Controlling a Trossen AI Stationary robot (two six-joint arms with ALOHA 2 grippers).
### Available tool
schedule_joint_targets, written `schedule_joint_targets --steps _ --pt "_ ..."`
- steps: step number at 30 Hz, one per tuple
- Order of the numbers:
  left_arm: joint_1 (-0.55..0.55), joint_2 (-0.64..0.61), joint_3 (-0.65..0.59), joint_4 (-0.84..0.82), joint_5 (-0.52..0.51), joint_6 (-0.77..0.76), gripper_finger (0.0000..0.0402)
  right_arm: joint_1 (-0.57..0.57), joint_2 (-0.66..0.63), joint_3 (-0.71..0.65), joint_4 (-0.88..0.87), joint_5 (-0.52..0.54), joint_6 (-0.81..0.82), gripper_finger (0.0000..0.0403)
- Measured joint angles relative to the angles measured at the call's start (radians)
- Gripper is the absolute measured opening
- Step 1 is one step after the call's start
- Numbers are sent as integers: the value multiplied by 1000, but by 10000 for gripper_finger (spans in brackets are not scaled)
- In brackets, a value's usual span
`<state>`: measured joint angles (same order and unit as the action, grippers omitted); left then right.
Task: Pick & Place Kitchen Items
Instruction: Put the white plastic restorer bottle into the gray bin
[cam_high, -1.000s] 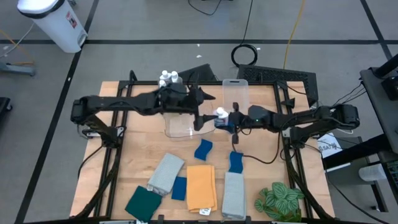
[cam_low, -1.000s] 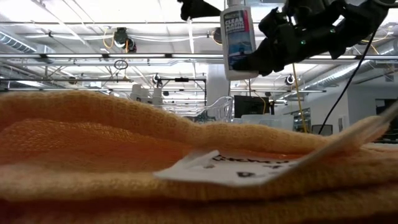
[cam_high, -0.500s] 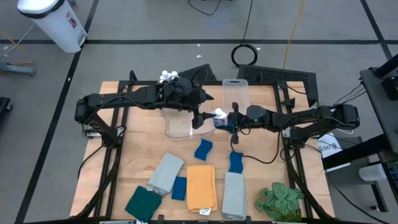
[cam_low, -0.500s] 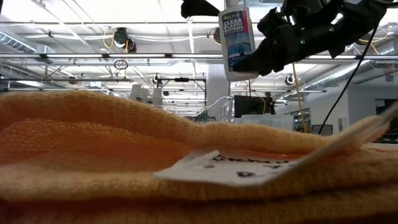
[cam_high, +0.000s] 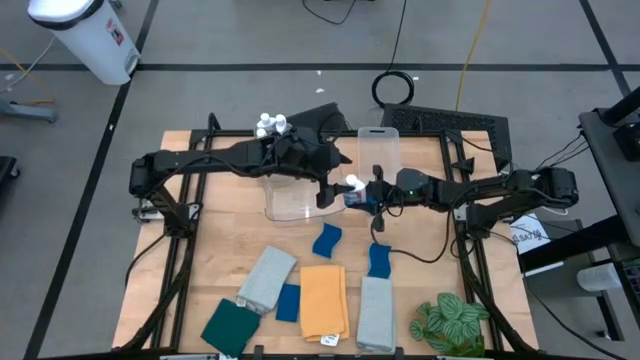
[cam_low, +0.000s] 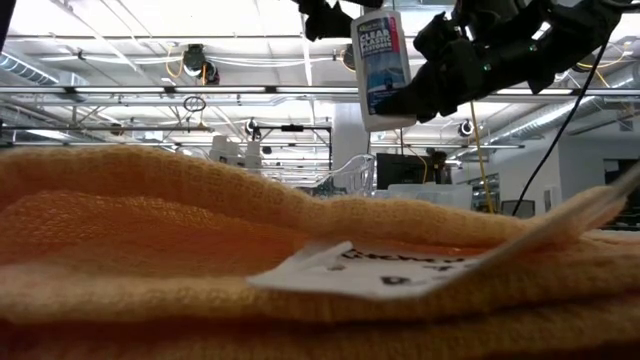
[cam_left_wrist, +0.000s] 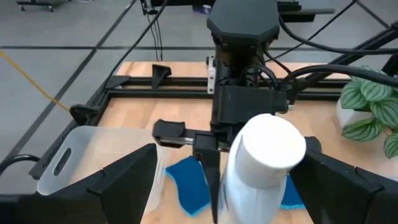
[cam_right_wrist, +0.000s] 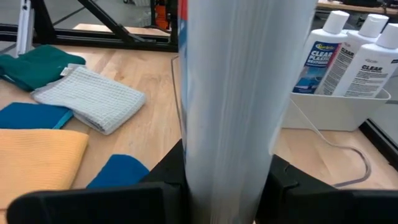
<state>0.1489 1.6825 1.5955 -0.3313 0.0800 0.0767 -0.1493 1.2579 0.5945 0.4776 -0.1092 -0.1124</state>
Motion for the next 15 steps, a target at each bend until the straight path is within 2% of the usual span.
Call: schedule_joint_targets --steps 10,15 --pt "-3 0 0 15 32 30 349 0 0 0 -4 -1 -5 85" --pt "-15 0 0 11 33 46 301 0 0 0 -4 -1 -5 85"
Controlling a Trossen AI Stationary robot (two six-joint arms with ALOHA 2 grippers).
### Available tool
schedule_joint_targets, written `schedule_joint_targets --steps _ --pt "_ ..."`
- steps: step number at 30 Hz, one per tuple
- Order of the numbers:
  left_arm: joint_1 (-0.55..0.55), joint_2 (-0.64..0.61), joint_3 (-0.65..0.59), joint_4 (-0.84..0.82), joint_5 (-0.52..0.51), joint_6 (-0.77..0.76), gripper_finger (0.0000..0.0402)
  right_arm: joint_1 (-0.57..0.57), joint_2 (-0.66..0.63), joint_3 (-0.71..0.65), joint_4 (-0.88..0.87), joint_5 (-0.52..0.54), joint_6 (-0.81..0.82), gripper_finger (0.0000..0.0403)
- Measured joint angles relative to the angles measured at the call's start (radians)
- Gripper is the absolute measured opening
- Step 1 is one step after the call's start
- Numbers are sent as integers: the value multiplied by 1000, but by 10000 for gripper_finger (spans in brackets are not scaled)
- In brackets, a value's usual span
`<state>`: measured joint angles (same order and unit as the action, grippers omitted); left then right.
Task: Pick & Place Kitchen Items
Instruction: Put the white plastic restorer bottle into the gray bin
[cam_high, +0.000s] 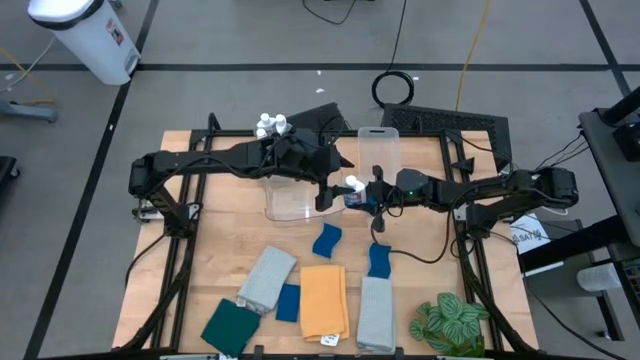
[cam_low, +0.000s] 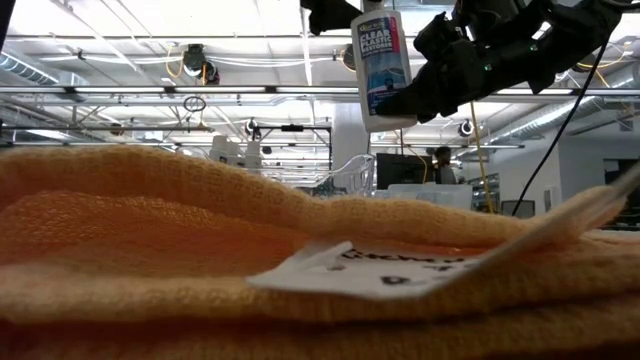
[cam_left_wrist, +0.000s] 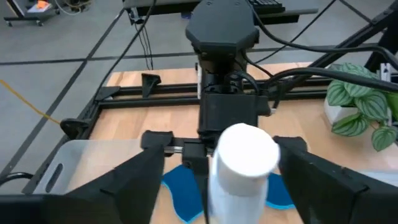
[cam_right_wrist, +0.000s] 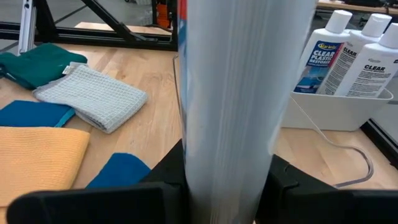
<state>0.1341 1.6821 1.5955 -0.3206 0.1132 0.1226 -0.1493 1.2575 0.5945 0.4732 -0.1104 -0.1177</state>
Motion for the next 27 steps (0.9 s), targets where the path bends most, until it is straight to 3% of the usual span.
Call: schedule_joint_targets --steps 13,15,22,27 --pt "1 8 0 -1 44 -18 127 0 0 0 -3 2 3 85" --pt "1 8 0 1 40 -15 116 0 0 0 3 7 4 97" --pt "0 -77 -2 -50 -137 -58 116 0 -7 1 13 143 21 226" --pt "6 -162 -2 -143 -343 -98 116 2 -35 0 -22 134 -9 312"
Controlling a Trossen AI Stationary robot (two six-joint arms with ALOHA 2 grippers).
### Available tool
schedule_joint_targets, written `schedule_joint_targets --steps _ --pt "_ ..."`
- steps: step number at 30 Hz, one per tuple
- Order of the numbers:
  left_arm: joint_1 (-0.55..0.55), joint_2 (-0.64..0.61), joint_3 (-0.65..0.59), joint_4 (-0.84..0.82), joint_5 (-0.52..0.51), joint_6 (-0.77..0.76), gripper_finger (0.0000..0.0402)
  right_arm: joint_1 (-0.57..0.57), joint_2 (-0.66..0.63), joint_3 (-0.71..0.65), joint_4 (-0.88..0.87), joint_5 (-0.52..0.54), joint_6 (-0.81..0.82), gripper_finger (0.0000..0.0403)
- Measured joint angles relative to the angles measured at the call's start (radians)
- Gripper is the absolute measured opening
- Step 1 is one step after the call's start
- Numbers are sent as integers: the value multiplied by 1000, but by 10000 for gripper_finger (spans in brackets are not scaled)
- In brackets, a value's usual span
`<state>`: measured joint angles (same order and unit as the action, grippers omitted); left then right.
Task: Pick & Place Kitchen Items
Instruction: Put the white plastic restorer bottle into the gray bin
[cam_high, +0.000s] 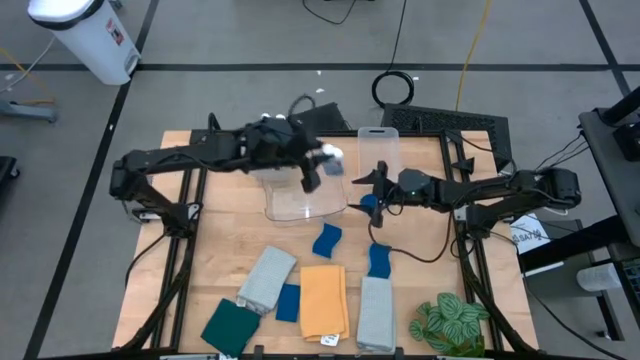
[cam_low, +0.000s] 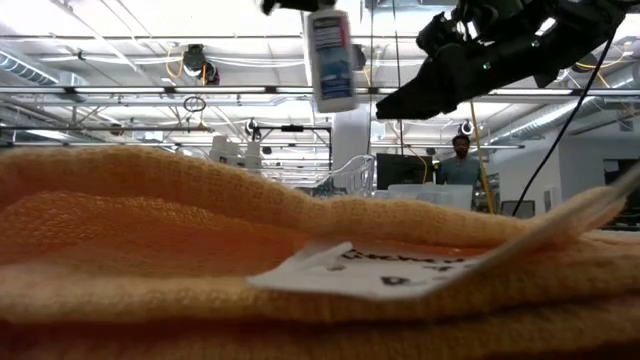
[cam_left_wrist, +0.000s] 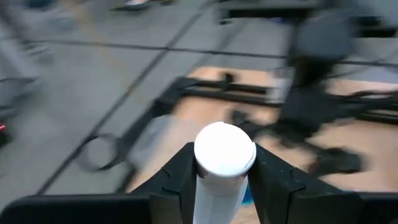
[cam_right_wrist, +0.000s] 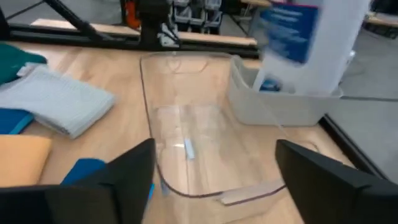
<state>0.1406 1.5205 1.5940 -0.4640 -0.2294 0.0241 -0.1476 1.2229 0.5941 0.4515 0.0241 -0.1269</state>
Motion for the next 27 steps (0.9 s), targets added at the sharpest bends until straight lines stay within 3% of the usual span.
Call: schedule_joint_targets --steps 6,14,27 --pt "19 -72 -20 -116 -172 -71 116 -1 -78 0 -67 1 18 357" --pt "96 -122 -180 -111 -296 -183 116 -1 -159 0 -120 1 37 351" --pt "198 -182 -417 38 -326 -306 116 -1 -165 0 -142 1 37 336"
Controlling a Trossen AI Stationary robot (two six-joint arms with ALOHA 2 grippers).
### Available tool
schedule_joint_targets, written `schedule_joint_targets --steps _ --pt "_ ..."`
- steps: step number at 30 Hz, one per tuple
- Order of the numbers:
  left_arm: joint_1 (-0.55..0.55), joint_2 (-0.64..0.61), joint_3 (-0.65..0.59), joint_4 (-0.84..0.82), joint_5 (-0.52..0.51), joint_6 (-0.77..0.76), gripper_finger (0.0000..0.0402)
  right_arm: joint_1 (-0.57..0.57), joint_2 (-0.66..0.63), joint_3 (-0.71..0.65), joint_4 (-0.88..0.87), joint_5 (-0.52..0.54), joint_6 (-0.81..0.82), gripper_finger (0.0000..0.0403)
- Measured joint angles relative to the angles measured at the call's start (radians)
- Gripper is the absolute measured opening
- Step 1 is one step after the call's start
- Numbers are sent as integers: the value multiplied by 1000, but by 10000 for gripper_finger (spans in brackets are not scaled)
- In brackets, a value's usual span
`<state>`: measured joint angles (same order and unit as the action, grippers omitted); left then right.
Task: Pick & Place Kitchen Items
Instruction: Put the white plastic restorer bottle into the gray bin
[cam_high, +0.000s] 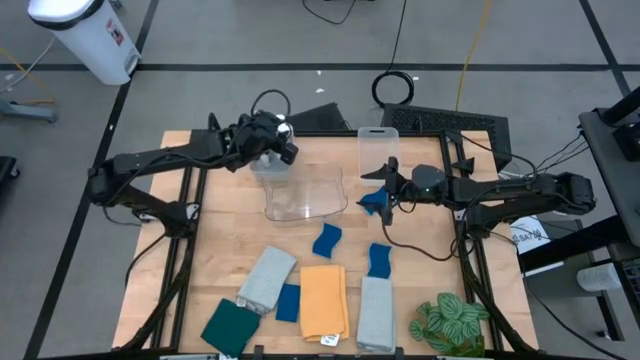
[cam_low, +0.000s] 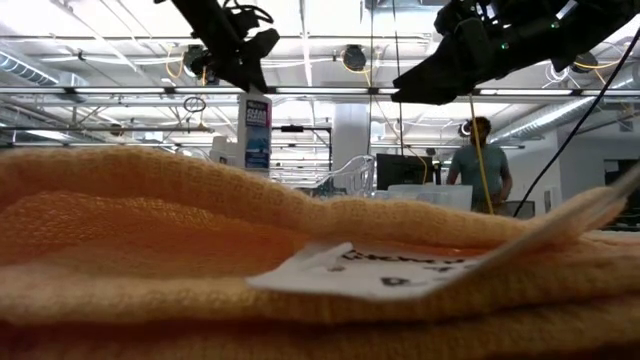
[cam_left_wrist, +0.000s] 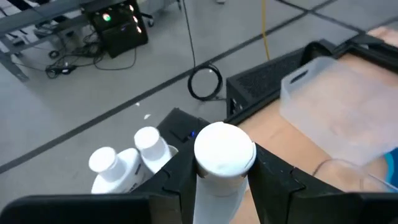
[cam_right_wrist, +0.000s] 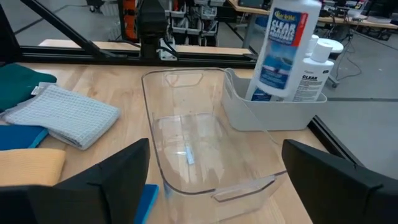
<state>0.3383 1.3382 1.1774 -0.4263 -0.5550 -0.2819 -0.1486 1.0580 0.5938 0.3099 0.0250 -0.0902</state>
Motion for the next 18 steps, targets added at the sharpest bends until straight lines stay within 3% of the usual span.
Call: schedule_joint_targets --steps 18 --pt "1 -55 -199 168 -46 -41 116 0 0 0 7 0 0 336"
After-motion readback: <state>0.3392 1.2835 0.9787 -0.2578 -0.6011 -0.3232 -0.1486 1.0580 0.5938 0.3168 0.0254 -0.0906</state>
